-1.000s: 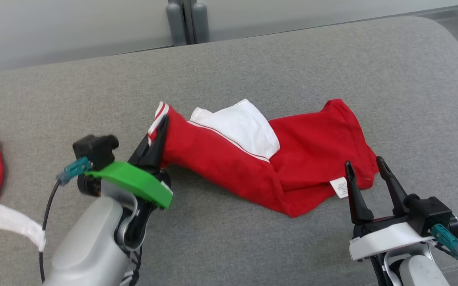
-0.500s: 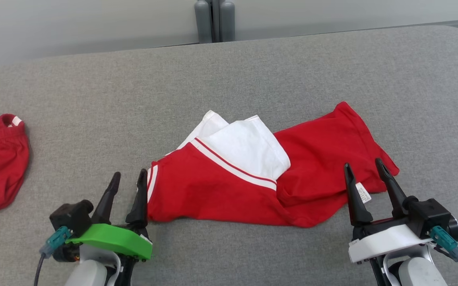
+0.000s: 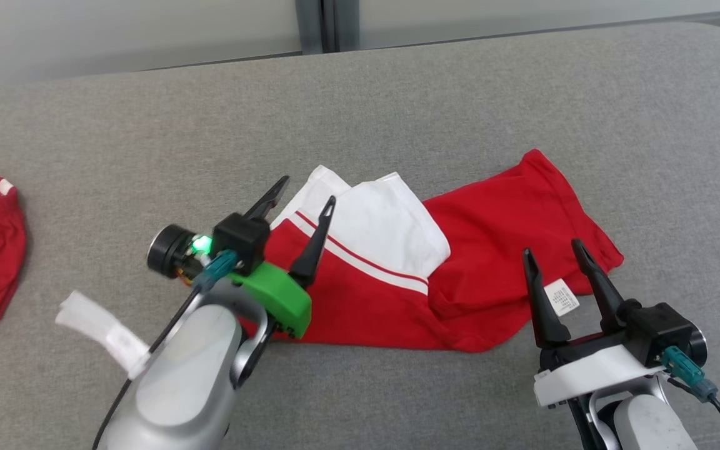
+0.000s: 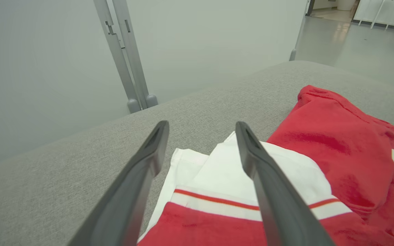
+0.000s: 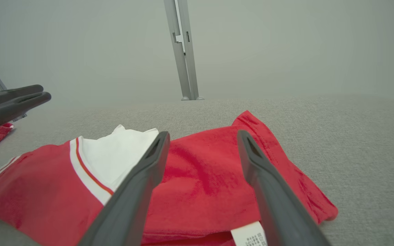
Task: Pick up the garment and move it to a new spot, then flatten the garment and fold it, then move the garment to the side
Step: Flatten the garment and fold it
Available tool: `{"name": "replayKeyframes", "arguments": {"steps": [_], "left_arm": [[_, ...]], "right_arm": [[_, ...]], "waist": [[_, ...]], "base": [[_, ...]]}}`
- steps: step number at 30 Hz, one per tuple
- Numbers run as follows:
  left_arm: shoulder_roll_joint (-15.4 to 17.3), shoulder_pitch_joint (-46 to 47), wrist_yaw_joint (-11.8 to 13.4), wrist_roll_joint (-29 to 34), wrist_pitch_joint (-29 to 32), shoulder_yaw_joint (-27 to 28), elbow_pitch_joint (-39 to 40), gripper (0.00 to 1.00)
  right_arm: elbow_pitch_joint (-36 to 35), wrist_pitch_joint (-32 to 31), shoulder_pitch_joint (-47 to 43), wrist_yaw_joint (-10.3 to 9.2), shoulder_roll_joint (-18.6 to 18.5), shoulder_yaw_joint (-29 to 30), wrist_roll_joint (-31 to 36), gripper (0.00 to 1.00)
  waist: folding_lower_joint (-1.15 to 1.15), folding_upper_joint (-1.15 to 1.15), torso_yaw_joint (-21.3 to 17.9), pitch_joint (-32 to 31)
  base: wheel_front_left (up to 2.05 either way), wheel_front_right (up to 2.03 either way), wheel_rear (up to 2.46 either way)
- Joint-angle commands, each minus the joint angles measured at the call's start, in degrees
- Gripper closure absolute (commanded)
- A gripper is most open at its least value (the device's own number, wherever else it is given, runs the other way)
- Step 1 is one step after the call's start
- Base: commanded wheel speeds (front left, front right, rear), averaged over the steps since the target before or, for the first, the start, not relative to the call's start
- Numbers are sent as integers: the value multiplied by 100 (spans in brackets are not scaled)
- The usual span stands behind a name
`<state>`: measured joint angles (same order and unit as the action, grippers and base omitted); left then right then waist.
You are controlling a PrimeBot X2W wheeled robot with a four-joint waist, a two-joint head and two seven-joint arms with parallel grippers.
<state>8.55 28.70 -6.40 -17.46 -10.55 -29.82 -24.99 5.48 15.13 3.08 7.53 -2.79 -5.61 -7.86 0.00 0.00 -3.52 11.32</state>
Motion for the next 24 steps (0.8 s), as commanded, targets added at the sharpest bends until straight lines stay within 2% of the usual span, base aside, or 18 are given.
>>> {"name": "replayKeyframes", "arguments": {"steps": [1,7,12,17,20,24], "left_arm": [[-35,277,-32,97,61,-150,-193,0],[-215,1313,-99,317,416,-917,-1299,0],[-52,2153,-105,407,517,-1806,-1922,0],[-75,2714,-107,291,660,-2241,-2447,0],[-203,2965,-108,50,1030,-2697,-2790,0],[-218,3176,-107,-206,1033,-3015,-2981,0]], "right_arm": [[-24,3,91,-8,-17,0,28,0],[-84,3,188,-8,-16,-22,-4,0],[-102,3,251,-8,-18,-57,-55,0],[-126,3,313,-8,-15,-134,-88,0],[-130,3,351,-8,-14,-189,-123,0],[-141,3,409,-8,-15,-228,-155,0]], "waist": [[0,0,-211,221],[0,0,-476,556],[0,0,-653,769],[0,0,-752,881],[0,0,-812,948],[0,0,-856,1026]], "base": [[0,0,0],[0,0,0],[0,0,0],[0,0,0],[0,0,0],[0,0,0]]}}
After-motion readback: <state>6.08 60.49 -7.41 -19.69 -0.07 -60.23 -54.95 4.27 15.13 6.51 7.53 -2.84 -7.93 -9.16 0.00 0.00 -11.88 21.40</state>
